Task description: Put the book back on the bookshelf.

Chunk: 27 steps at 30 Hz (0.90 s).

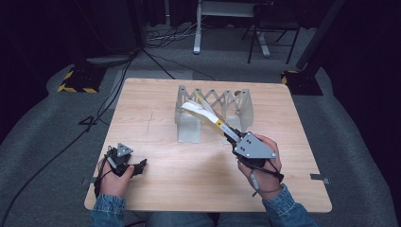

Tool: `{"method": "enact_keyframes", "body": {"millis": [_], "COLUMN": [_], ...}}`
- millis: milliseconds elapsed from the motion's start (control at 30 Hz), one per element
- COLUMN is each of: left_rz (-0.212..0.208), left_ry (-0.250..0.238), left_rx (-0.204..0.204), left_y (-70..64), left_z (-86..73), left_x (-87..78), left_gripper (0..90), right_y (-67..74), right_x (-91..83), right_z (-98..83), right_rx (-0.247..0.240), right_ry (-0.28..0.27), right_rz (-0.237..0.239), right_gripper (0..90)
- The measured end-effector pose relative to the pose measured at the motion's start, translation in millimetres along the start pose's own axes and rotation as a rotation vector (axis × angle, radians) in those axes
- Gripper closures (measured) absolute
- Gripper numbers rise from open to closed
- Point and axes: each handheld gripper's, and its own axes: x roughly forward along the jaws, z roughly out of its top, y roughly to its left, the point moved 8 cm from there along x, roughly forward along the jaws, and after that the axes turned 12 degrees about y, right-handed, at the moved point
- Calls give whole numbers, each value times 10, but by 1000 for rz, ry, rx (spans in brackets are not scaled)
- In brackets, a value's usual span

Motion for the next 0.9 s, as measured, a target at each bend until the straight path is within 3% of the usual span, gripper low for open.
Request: {"method": "enact_keyframes", "body": {"millis": [233,467,633,900], "left_rz": [0,-1,-1,-1], "left_ry": [5,6,7,10], "left_rx": [-6,-6,-7,-5], "left_y": [21,21,19,18], "left_z": [-2,-1,0,1], "left_x": [2,5,7,8], "left_gripper": [203,197,192,188], "right_y": [-290,-436,-575,-712], "right_x": [36,102,155,228], "right_z": [24,30,32,43], "right_rx": [109,177,264,317], "right_ry": [-7,-10,-1,0], "right_rz": [-40,-64,-88,-120], "right_gripper": [765,765,765,765]}}
